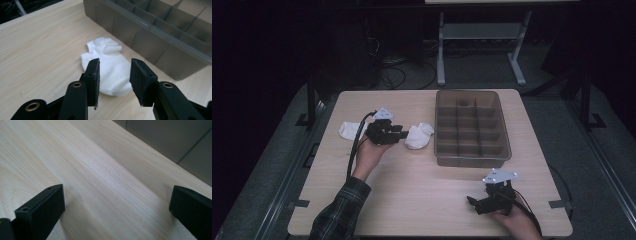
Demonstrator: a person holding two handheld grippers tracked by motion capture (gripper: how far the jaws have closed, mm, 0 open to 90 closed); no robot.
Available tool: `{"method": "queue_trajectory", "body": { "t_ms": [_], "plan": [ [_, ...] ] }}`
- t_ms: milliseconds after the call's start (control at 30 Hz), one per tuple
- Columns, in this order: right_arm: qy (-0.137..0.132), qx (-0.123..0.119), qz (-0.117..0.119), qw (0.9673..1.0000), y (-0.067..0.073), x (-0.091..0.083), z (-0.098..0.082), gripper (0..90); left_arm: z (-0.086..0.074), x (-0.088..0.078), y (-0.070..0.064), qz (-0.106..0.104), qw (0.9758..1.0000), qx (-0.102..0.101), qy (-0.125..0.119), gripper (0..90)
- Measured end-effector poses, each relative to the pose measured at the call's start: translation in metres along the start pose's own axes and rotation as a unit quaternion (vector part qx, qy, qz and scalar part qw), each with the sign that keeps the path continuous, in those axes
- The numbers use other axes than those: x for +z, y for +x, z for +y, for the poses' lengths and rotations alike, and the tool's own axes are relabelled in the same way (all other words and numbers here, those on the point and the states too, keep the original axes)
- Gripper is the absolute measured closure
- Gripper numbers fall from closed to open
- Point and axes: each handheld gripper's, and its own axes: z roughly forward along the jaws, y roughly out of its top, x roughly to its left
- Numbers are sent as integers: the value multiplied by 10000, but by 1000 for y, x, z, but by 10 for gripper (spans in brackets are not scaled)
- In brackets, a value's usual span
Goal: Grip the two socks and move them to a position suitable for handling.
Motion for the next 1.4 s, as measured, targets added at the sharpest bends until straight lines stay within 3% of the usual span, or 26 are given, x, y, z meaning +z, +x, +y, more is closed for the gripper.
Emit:
{"method": "queue_trajectory", "body": {
  "t_ms": [100,167,233,433,667,933,1067,1400],
  "plan": [
    [1,1,0,10000,0,0,0,0,0,2,2,-30,10000,-85,-29,606],
    [1,0,0,10000,0,0,0,0,2,6,5,7,9999,15,106,606],
    [1,0,1,10000,0,0,0,0,3,10,9,22,9999,-12,137,606],
    [1,1,1,10000,0,0,0,0,3,16,12,27,9999,-24,103,605],
    [0,0,0,10000,0,0,0,0,-5,31,22,81,9998,-161,106,605],
    [-2,-7,6,10000,0,0,0,0,-11,47,32,164,9996,-181,120,595],
    [0,-4,8,10000,0,0,0,0,-9,53,33,160,9997,-175,94,595],
    [-1,-6,14,10000,0,0,0,0,-6,75,34,233,9992,-88,301,591]
  ]
}}
